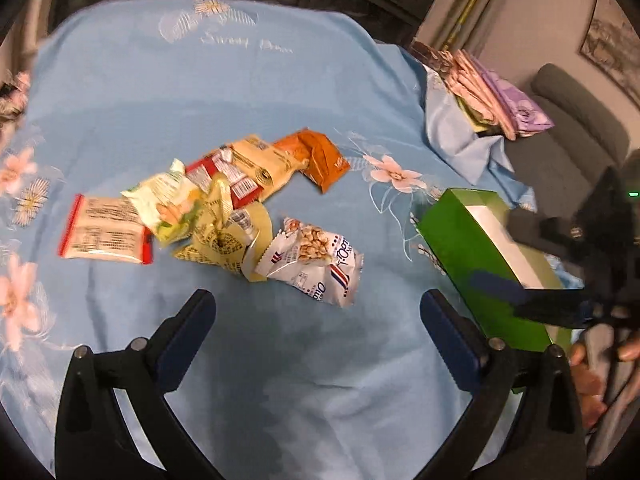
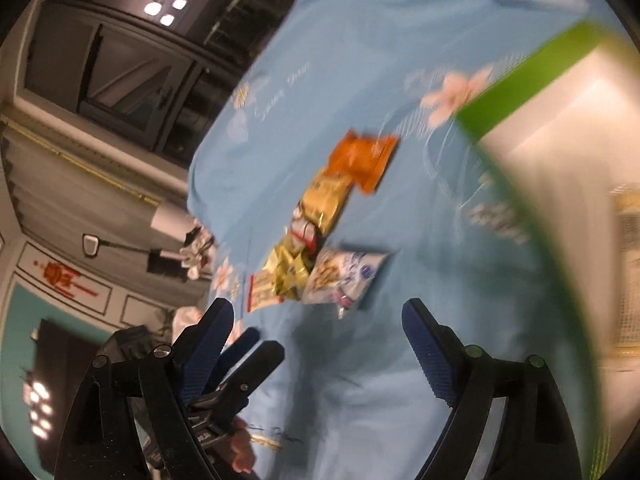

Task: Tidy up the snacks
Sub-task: 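Open the right gripper to drop the wafer bar into the box, then grasp the white peanut snack bag with the right gripper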

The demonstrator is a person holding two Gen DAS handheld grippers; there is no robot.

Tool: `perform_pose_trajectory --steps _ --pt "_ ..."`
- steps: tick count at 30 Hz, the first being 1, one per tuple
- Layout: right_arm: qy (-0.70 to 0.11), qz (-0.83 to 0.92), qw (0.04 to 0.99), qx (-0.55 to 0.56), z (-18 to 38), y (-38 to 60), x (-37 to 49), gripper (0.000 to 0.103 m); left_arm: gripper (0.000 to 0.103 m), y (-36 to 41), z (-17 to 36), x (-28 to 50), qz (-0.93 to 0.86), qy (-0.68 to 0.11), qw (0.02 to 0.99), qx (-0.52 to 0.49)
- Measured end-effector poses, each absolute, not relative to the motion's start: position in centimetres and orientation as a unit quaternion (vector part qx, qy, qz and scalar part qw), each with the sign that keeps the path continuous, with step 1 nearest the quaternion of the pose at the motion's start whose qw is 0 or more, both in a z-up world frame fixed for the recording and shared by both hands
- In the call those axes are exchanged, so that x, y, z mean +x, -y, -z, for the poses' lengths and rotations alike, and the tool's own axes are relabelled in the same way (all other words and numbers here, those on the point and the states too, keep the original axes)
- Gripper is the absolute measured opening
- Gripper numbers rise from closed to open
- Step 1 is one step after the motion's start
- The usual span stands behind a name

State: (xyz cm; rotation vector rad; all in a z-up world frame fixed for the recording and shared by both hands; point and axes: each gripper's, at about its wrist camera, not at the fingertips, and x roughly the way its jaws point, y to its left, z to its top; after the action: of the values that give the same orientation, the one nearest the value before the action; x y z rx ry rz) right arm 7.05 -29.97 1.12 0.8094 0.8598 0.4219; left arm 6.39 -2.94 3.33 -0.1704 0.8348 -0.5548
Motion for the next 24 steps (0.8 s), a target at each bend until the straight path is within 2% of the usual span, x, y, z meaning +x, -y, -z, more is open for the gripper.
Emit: perform_pose_trajectory --steps 6,12,16,18,20,24 --pt "-0.425 -0.217 0.774 0.417 2.7 28.3 9.6 0.087 0.103 4.0 -2.3 8.4 0.325 -0.400 0.854 -0.063" --pt "-0.431 -0.229 0.761 0.427 3.8 27.9 11.3 0.087 0.103 5.7 -1.7 9.7 0.362 -0.384 0.848 -0.044" --pt "-0.443 -0.232 0.754 0.426 4.8 27.5 12.2 0.087 0.102 6.4 -0.4 11.3 0.369 -0.412 0.833 -0.030" --pt "-0.457 -0.226 0.752 0.418 5.7 27.3 12.6 0.078 0.102 6.6 0.1 11.5 0.389 -0.416 0.821 -0.030" --pt "-0.459 -0.224 0.755 0.410 6.0 27.2 12.9 0.063 0.101 6.9 0.6 11.8 0.401 -0.420 0.814 -0.028" --pt "-0.460 -0.226 0.751 0.416 6.4 27.5 13.7 0.056 0.101 7.4 1.8 12.7 0.404 -0.429 0.808 -0.023"
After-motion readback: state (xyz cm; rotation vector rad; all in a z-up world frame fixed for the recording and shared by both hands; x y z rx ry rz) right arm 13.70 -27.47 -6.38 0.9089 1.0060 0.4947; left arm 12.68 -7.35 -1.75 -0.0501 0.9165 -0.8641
